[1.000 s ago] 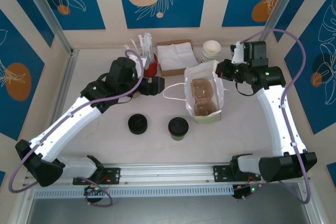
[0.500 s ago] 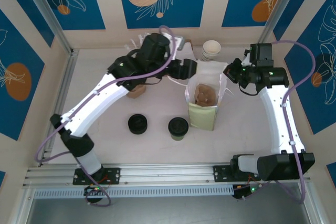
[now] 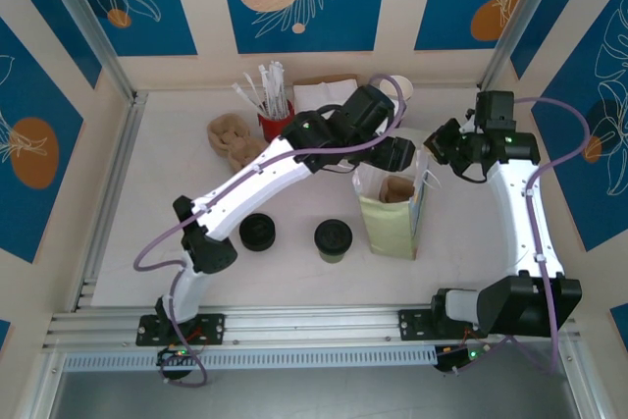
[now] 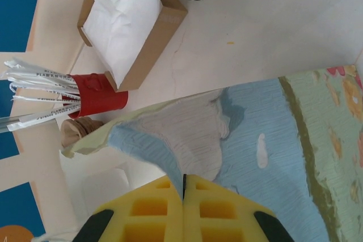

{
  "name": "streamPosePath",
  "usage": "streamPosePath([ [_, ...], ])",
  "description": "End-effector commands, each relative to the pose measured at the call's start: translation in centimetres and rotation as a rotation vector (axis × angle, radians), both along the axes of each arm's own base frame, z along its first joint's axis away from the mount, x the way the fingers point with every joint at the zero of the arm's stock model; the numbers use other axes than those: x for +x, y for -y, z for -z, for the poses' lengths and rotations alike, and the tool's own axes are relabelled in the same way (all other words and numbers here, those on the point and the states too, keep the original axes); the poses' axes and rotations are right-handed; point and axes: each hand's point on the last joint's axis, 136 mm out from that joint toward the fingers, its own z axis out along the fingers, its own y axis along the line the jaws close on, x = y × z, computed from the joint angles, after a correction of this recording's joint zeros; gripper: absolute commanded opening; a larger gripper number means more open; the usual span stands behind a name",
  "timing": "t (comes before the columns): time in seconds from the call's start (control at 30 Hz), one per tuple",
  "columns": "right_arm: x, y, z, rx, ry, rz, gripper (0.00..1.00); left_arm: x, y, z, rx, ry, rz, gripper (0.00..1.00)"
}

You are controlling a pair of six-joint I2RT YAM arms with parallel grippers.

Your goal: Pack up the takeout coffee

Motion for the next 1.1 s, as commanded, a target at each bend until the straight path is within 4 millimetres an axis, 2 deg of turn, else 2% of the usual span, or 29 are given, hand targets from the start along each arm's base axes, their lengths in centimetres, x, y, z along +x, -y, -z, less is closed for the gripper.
streamPosePath([
  [0.0, 0.1, -0.2, -1.3, 0.007, 0.098, -0.026, 0.0, -0.9, 0.5, 0.6, 0.017, -0.021, -0.01, 0.65],
  [0.13, 0.3, 0.2, -1.4, -0.007, 0.139, -0.039, 0.0, -1.5, 1.8, 2.5, 0.016, -0.096, -0.002, 0.54],
  [0.3, 0.3, 0.0, -1.4, 0.042, 0.157, -0.065, 0.0, -2.3, 3.1, 5.2, 0.055, -0.157, 0.0, 0.47],
  [0.53, 0.1, -0.5, -0.8, 0.061, 0.177, -0.102, 0.0, -2.3, 4.1, 11.0, 0.16, -0.22, -0.023, 0.44],
  [0.73, -0.1, -0.9, -0.6, 0.079, 0.19, -0.125, 0.0, -1.8, 4.0, 14.5, 0.233, -0.246, -0.066, 0.43],
  [0.83, -0.3, -0.7, -0.7, 0.081, 0.193, -0.126, 0.0, -1.5, 3.5, 14.9, 0.251, -0.245, -0.093, 0.43],
  [1.07, -1.4, -0.7, -1.6, 0.089, 0.21, -0.107, 0.0, -0.3, 2.0, 13.7, 0.258, -0.215, -0.163, 0.44],
])
